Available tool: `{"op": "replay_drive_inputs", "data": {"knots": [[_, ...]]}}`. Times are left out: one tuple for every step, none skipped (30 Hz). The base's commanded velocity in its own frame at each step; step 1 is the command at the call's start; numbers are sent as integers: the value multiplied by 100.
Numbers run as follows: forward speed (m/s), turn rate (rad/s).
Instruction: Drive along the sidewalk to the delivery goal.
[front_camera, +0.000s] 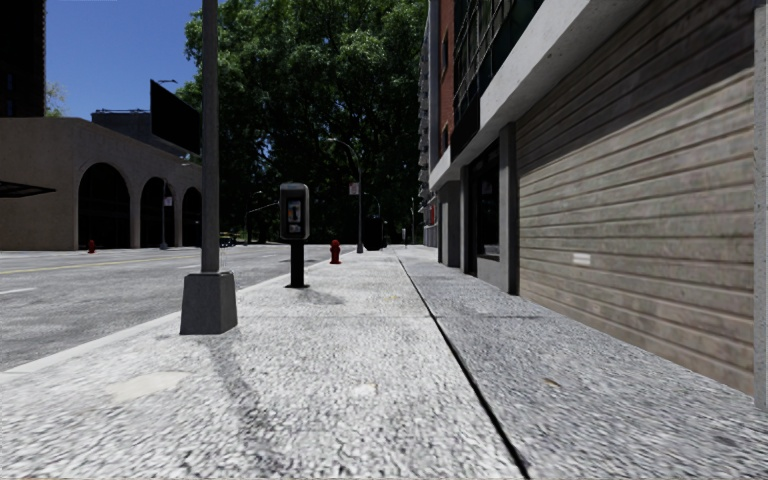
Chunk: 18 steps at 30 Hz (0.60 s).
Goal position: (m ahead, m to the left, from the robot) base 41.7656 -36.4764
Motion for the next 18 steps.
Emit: {"op": "replay_drive_inputs", "data": {"knots": [[200, 0], [200, 0], [200, -45], [200, -45], [200, -63], [200, -68], [200, -17], [200, 0], [200, 0], [200, 0], [200, 0], [200, 0], [200, 0], [200, 0], [200, 0], [200, 0], [200, 0], [200, 0]]}}
